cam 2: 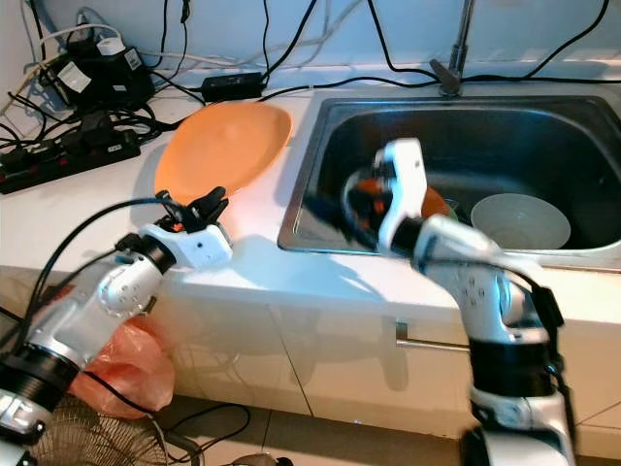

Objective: Kitchen organization

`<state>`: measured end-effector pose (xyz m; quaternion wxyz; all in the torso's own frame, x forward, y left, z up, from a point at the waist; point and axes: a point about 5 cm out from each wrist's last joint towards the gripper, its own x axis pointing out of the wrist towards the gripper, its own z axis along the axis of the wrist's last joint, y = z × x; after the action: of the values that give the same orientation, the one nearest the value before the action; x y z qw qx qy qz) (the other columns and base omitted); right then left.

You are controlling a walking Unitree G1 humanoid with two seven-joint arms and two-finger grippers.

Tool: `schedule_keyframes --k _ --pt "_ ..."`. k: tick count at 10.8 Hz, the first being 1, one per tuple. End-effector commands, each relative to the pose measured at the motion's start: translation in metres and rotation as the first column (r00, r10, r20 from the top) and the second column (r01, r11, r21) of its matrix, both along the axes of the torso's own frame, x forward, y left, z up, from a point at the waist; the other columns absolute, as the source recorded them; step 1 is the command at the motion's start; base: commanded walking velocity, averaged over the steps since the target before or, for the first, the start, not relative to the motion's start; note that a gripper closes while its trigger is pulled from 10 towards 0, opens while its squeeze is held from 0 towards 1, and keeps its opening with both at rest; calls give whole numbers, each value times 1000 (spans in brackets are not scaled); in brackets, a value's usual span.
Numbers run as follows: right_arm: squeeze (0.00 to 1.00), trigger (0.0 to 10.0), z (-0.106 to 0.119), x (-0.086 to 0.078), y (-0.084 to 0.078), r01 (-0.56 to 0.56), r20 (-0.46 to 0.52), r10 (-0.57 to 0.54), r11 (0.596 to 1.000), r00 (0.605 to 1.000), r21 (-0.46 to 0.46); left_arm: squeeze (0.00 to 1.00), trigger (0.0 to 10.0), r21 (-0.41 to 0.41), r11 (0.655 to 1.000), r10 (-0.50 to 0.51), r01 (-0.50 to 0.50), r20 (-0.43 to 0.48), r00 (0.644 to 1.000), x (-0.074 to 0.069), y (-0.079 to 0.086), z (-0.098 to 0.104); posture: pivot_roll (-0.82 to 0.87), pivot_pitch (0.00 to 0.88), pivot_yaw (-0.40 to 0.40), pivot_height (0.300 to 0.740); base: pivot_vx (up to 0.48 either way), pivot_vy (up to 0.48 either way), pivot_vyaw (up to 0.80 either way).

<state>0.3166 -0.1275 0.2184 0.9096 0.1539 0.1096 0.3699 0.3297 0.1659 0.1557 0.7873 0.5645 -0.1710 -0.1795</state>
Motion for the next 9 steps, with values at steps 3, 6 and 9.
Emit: schedule_keyframes --k 3,6,9 --pt "0 10000 25 11 8 31 -49 -20 972 999 235 0 0 5 998 -57 57 100 993 -7 -14 -5 90 38 130 740 0 0 0" --pt "0 10000 34 20 14 78 -68 -61 955 996 285 0 0 -34 992 -115 125 218 969 -9 -32 10 88 34 126 740 0 0 0" --pt "0 10000 39 29 22 106 -84 -85 947 993 303 0 0 -46 986 -142 160 267 953 -11 -41 17 96 36 122 740 0 0 0"
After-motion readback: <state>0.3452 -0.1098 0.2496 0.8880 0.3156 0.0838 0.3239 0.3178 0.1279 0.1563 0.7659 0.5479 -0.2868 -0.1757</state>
